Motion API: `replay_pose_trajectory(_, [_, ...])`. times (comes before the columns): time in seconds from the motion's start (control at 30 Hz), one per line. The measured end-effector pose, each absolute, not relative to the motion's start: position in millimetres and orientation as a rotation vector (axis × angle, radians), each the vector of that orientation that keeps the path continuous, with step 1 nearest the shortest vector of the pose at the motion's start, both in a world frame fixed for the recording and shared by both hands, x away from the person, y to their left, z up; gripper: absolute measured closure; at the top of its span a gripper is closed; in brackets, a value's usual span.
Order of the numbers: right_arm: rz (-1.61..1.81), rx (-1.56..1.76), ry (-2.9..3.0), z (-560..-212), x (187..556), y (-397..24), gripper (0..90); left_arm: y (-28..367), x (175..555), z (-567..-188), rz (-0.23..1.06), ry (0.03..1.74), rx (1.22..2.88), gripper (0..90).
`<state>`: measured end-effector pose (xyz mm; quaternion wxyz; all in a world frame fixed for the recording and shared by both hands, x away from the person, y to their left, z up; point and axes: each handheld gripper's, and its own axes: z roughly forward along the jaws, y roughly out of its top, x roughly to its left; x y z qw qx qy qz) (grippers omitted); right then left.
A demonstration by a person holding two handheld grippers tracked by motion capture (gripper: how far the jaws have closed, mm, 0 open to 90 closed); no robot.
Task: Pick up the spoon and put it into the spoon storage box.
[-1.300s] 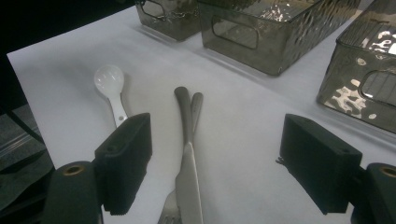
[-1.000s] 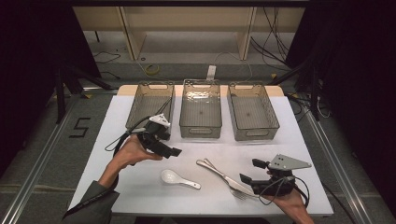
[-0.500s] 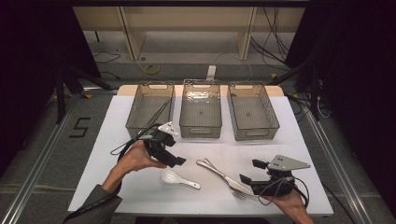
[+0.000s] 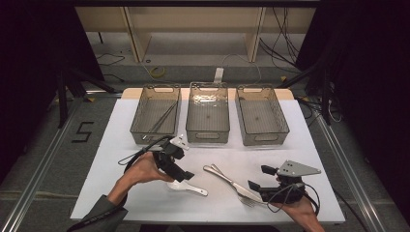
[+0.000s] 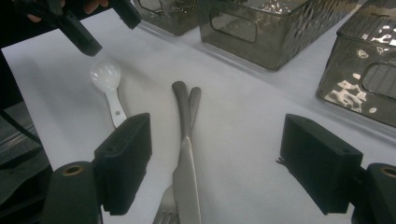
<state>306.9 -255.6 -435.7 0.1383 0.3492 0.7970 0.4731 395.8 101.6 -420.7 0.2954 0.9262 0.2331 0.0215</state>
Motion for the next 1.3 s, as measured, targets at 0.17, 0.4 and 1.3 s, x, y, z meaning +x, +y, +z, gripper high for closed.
replay_pose_trajectory(0.17, [1.374,1.010,2.301,-435,307,-256,25.9,95,392,-428,0.057,0.596,2.512,15.7])
replay_pose_trajectory(0.4, [1.360,1.001,2.310,-435,306,-255,25.9,87,384,-437,0.053,0.541,2.578,17.3])
replay_pose_trajectory(1.3, [1.347,0.992,2.325,-435,307,-253,26.0,63,369,-464,0.047,0.368,2.767,51.4])
